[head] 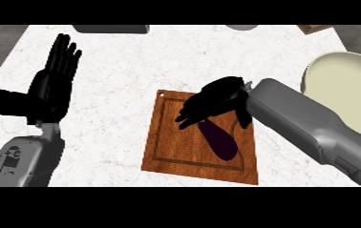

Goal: Pick the eggplant from the cutting board and place it in the pot

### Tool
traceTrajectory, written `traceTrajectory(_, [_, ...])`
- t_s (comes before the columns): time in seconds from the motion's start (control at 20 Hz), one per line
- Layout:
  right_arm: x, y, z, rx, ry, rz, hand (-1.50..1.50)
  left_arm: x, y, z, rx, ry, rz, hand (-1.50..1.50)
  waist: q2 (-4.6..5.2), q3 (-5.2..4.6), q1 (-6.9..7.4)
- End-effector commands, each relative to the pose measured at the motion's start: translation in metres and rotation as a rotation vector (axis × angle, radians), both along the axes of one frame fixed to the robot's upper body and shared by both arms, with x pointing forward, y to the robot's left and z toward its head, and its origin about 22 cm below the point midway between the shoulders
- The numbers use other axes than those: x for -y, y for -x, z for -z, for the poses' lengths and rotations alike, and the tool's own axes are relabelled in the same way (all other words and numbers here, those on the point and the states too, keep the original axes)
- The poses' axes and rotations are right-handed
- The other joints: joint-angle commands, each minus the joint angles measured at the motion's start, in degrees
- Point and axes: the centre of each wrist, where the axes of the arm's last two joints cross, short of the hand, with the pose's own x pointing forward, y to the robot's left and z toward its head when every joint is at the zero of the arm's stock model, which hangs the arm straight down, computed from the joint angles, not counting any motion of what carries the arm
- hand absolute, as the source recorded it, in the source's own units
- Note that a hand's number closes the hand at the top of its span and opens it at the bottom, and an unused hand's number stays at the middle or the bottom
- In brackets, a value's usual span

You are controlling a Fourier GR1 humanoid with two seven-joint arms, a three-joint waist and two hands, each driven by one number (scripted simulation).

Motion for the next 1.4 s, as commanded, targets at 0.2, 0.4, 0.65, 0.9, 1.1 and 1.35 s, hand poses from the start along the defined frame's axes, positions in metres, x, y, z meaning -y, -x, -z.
traceTrajectory(0.2, [-0.011, 0.004, 0.034, -0.067, 0.078, -0.031, -1.5, -0.01, 0.003, -0.006, -0.008, -0.002, -0.007, 0.0, -0.2, 0.0, -0.48])
traceTrajectory(0.4, [-0.031, 0.007, 0.033, -0.061, 0.04, -0.059, -1.5, 0.011, -0.006, -0.012, -0.005, -0.009, -0.001, 0.0, -0.23, 0.01, -0.88])
traceTrajectory(0.65, [-0.028, 0.01, 0.069, -0.09, 0.041, -0.064, -1.5, -0.019, -0.001, 0.004, -0.011, -0.007, -0.003, 0.0, -0.02, 0.0, -0.44])
traceTrajectory(0.9, [-0.021, 0.027, 0.089, -0.128, 0.061, -0.098, -1.5, 0.013, 0.013, 0.021, -0.001, 0.005, -0.012, 0.0, -0.18, 0.01, -0.73])
traceTrajectory(1.1, [-0.02, 0.036, 0.092, -0.096, -0.028, -0.248, 1.5, 0.0, 0.003, 0.015, -0.011, -0.006, -0.011, 0.0, -0.05, 0.01, -0.93])
traceTrajectory(1.35, [-0.047, 0.048, 0.088, -0.076, -0.045, -0.271, 1.5, -0.012, 0.01, 0.015, -0.014, -0.004, -0.006, 0.0, -0.24, -0.01, -0.69])
